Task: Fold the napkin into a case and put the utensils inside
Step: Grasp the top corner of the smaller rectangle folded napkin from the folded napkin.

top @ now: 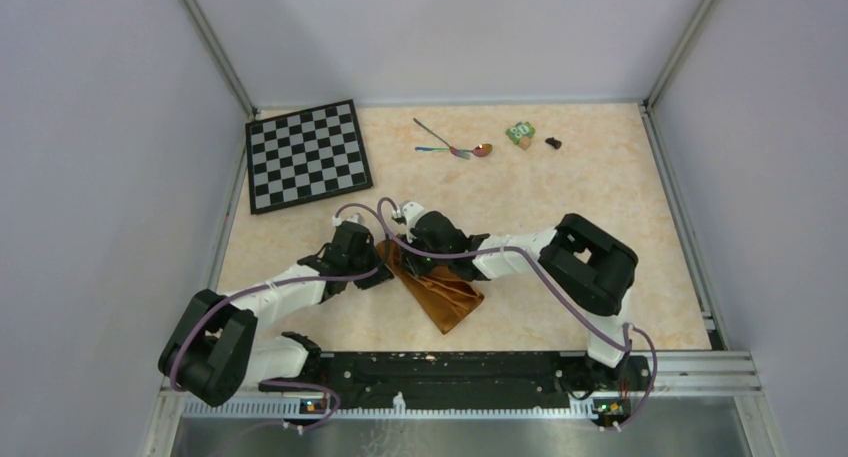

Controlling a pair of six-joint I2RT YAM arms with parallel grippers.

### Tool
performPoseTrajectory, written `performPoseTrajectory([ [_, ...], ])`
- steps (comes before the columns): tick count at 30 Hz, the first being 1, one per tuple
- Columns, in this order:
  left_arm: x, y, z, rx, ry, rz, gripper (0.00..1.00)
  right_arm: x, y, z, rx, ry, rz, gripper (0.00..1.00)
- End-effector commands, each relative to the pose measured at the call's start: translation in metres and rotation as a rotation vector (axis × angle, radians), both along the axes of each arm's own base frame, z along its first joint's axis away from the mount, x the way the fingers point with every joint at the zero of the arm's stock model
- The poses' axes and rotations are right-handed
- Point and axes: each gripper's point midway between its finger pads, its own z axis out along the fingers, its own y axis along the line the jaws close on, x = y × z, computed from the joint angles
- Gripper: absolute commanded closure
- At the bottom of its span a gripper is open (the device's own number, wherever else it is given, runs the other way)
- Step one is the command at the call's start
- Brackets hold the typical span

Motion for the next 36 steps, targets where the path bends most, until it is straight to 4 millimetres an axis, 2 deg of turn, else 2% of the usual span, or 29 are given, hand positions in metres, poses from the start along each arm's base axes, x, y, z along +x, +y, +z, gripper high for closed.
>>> performPoseTrajectory([
  [1, 0.000, -0.001, -0.004, 0.001, 0.008, -0.012, 0.89, 0.011, 0.010, 0.007, 0.020, -0.028, -0.013, 0.84],
  [5, 0.000, -0.003, -0.009, -0.002, 0.016, -0.017, 0.90, 0.014, 0.016, 0.015, 0.046, -0.020, -0.031, 1.00],
  [15, 0.001, -0.004, -0.013, -0.002, 0.023, -0.015, 0.91, 0.005, 0.044, 0.044, 0.209, 0.103, -0.074, 1.00],
  [19, 0.001, -0.003, -0.015, 0.007, 0.027, -0.016, 0.92, 0.008, 0.052, 0.034, 0.229, 0.143, -0.103, 1.00],
  [25, -0.002, 0.001, -0.016, 0.026, 0.035, -0.018, 0.90, 0.012, 0.048, 0.003, 0.198, 0.161, -0.133, 1.00],
  [28, -0.003, 0.010, -0.005, 0.062, 0.007, -0.017, 0.80, 0.016, 0.034, -0.005, 0.175, 0.154, -0.156, 1.00],
  [32, 0.007, 0.030, 0.031, 0.115, -0.074, 0.022, 0.65, 0.017, 0.023, -0.008, 0.178, 0.167, -0.153, 1.00],
  [36, 0.028, 0.044, 0.064, 0.156, -0.159, 0.064, 0.62, 0.015, 0.023, -0.009, 0.193, 0.181, -0.139, 1.00],
])
